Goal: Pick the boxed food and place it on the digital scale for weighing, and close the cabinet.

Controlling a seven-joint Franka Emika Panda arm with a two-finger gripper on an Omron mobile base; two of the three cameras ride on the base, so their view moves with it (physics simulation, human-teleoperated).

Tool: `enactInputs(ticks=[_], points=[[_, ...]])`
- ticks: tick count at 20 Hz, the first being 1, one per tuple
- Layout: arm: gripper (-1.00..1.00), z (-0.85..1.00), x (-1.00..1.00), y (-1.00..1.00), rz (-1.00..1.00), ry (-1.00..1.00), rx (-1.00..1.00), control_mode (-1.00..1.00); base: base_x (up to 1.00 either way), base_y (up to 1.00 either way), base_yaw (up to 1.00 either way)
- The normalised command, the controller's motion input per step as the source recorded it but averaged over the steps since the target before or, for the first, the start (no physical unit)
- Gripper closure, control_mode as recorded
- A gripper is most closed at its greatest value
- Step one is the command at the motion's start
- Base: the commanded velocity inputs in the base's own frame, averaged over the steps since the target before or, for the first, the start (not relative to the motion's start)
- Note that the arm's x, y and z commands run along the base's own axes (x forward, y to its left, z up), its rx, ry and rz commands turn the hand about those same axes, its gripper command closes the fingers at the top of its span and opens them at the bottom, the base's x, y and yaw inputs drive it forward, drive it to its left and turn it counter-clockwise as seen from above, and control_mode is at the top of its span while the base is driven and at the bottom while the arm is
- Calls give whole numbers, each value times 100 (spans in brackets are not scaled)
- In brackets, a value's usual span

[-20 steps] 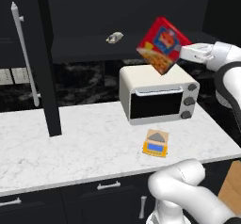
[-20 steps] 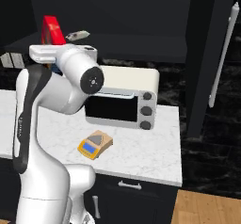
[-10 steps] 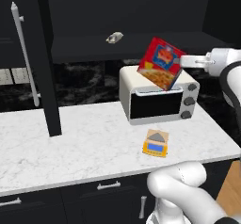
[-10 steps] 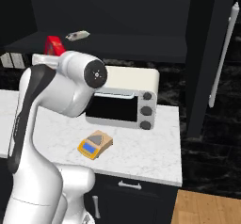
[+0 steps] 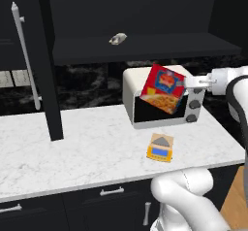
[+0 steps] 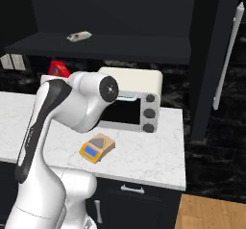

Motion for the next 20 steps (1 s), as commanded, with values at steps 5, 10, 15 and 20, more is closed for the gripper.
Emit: enactInputs(ticks=[5, 10, 15, 20], points=[[100, -27, 0, -30, 18, 8, -1, -100, 0, 0, 0], [100, -43, 0, -19, 16, 3, -6, -100, 0, 0, 0], [100, -52, 11, 0, 2, -1, -10, -100, 0, 0, 0], [100, -28, 15, -4, 0, 0, 0, -100, 0, 0, 0]])
